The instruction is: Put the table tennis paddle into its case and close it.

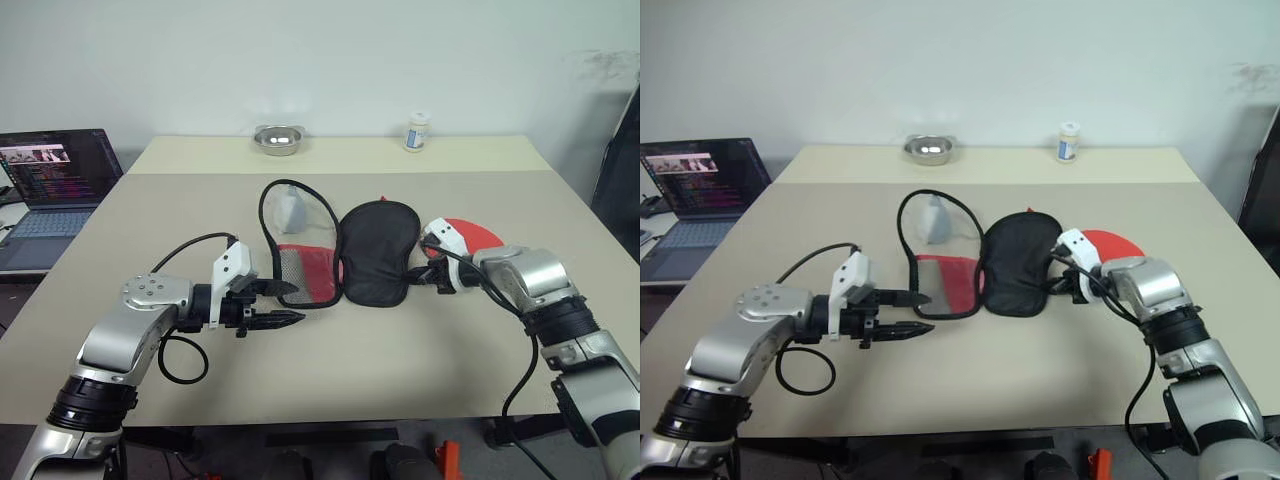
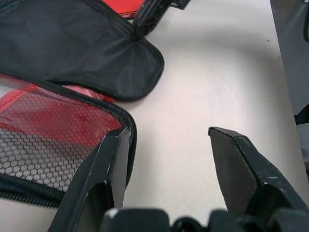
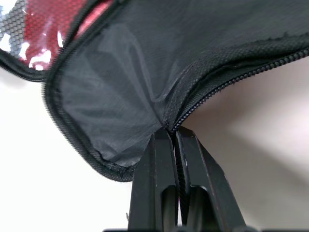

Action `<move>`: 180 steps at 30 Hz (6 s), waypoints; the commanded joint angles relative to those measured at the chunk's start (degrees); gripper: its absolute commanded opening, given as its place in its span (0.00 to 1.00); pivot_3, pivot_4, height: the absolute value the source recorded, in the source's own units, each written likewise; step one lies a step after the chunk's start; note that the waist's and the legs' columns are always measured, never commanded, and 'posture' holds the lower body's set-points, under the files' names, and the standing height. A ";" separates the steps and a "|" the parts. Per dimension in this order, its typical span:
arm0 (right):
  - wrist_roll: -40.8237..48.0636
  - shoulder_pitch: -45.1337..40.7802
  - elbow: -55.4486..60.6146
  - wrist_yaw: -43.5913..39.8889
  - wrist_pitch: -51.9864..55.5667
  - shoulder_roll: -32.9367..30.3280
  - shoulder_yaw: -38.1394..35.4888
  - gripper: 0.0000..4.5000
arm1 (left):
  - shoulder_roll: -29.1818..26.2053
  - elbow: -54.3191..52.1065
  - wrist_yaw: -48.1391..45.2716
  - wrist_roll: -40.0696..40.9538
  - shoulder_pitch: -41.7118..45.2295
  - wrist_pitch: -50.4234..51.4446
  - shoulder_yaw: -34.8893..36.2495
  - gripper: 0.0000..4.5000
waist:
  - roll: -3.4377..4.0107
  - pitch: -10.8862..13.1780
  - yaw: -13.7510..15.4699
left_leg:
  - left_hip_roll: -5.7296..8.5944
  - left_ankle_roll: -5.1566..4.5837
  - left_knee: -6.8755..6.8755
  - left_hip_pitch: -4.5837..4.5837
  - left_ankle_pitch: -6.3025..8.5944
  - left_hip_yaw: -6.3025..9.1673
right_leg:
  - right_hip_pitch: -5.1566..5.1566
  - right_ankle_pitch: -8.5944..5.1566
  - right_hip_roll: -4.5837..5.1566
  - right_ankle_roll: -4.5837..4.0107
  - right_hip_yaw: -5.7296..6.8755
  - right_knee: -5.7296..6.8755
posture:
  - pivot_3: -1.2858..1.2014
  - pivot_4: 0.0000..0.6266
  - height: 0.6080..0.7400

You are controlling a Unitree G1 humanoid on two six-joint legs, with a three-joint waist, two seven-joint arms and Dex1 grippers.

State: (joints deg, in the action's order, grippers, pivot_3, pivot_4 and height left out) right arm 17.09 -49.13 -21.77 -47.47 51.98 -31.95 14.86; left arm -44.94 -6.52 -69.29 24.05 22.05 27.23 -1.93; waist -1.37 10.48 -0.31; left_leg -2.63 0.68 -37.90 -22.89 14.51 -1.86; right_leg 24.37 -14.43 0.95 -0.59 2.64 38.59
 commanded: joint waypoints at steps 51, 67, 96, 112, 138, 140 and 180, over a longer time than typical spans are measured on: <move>-20.93 -7.28 -49.31 -6.92 -43.06 -8.03 -10.44 0.73 | 11.00 0.30 5.51 -5.80 14.46 -2.50 -9.85 0.63 | -0.11 0.14 -1.69 | 0.06 0.03 -0.05 0.81 -0.02 -0.65 | -0.35 0.10 -0.18 0.18 -0.79 0.30 | 0.52 0.24 1.00; -18.92 -11.11 -49.06 4.81 -38.77 -10.27 -17.01 0.24 | 10.35 1.98 5.77 -6.39 14.27 -3.70 -8.83 0.63 | -0.14 0.16 -1.59 | 0.11 0.07 -0.10 1.20 -0.06 -1.28 | -0.54 0.41 -0.12 0.48 -1.55 0.28 | 0.52 0.24 1.00; -1.77 8.26 34.51 50.18 16.66 41.16 -29.17 0.24 | 4.42 -0.71 9.56 -5.72 7.13 -3.46 -1.18 0.63 | -0.07 0.20 -1.34 | 0.14 0.32 0.03 -0.14 -0.15 -1.53 | 0.96 0.45 0.05 0.67 -1.86 0.30 | 0.52 0.24 1.00; -1.92 10.47 24.00 53.40 6.38 42.68 -22.82 0.24 | 2.31 2.63 7.82 -4.50 9.36 -6.21 2.89 0.63 | -0.07 0.20 -1.70 | -0.01 0.31 0.05 -0.13 -0.15 -1.51 | 0.99 0.45 -0.04 0.66 -1.86 0.32 | 0.52 0.24 1.00; 1.46 11.53 19.39 59.45 0.33 44.16 -25.38 0.51 | 2.54 2.73 7.94 -5.02 8.86 -7.17 2.26 0.63 | -0.12 0.16 -1.62 | 0.03 0.30 0.04 -0.14 -0.14 -1.52 | 0.96 0.45 -0.12 0.66 -1.86 0.30 | 0.52 0.24 1.00; 1.68 11.50 19.59 59.51 -0.04 43.73 -24.61 0.67 | 2.43 2.81 7.95 -5.08 8.80 -7.24 2.37 0.63 | -0.14 0.15 -1.63 | 0.03 0.30 0.03 -0.14 -0.14 -1.52 | 0.96 0.45 -0.12 0.66 -1.86 0.31 | 0.52 0.24 1.00; 20.41 13.45 40.46 -7.83 -0.25 -21.07 -20.95 1.00 | 12.06 36.70 5.31 -13.83 24.48 -19.69 -1.86 0.00 | -0.74 0.39 -0.66 | 0.12 0.20 -0.11 -0.21 -0.08 -1.56 | 0.91 0.49 -0.13 0.74 -1.81 0.15 | 0.52 0.24 1.00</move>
State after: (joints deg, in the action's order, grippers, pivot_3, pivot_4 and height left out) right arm 37.16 -35.92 16.83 -55.13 52.90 -52.00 -3.87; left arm -33.41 30.27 -63.24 8.95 42.78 8.30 -4.43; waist -2.11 10.87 -0.97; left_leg -2.51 0.88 -37.99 -23.11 14.43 -3.41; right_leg 25.27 -13.94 0.81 0.15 0.83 38.73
